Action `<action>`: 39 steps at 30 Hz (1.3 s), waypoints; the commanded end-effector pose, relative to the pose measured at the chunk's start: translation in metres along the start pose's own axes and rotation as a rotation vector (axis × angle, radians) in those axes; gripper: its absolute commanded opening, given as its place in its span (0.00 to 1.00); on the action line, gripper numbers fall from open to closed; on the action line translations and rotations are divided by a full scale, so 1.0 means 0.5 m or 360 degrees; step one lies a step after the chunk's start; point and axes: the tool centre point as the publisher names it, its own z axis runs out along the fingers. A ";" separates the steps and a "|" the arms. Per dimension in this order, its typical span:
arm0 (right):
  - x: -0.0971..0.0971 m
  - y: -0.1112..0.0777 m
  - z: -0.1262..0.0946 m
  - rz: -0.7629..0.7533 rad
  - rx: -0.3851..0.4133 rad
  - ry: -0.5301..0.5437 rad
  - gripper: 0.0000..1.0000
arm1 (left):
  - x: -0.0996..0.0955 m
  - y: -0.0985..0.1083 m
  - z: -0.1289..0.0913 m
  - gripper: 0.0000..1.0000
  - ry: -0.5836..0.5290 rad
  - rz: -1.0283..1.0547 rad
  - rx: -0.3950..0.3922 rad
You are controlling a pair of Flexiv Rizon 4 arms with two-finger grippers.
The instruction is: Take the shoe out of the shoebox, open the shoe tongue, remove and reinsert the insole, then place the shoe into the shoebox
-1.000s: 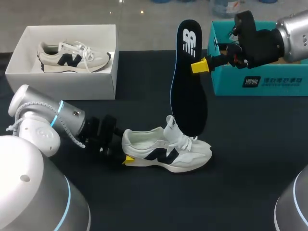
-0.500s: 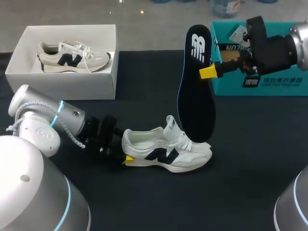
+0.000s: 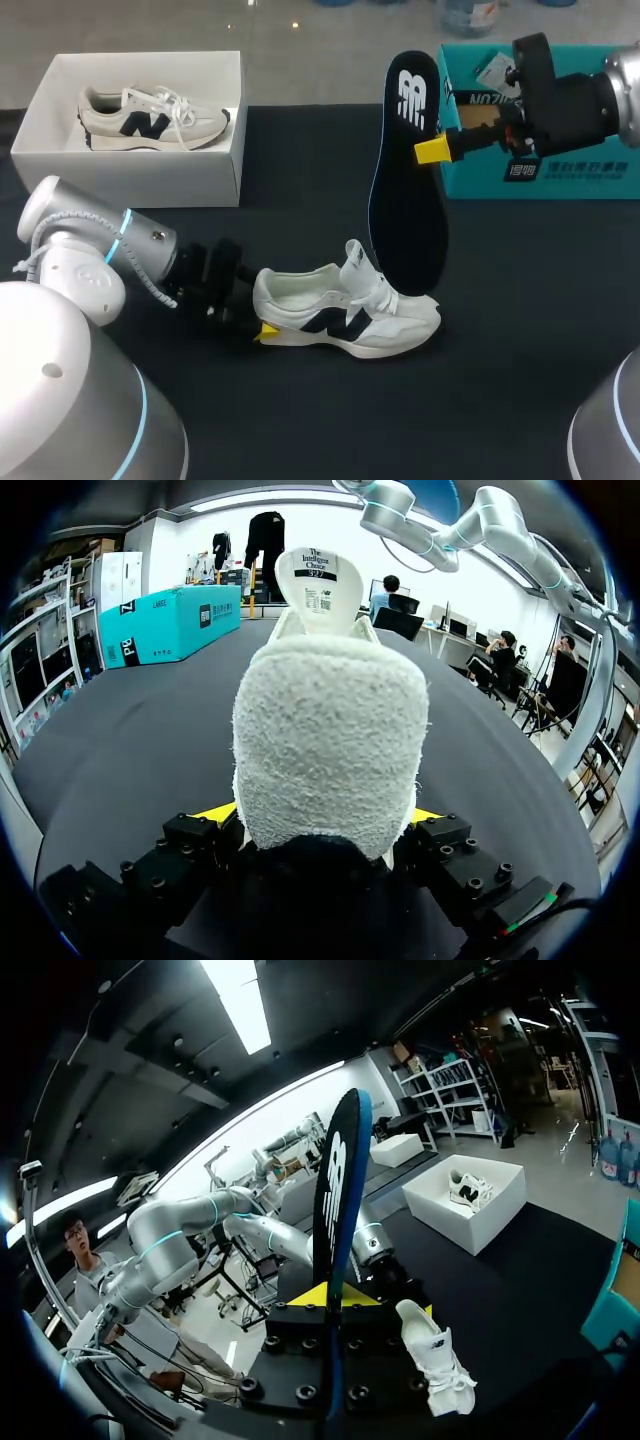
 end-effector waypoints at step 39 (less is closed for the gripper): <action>0.000 0.000 0.003 0.0002 0.0003 -0.0004 0.00 | 0.000 -0.006 -0.008 1.00 0.0042 0.0059 -0.0055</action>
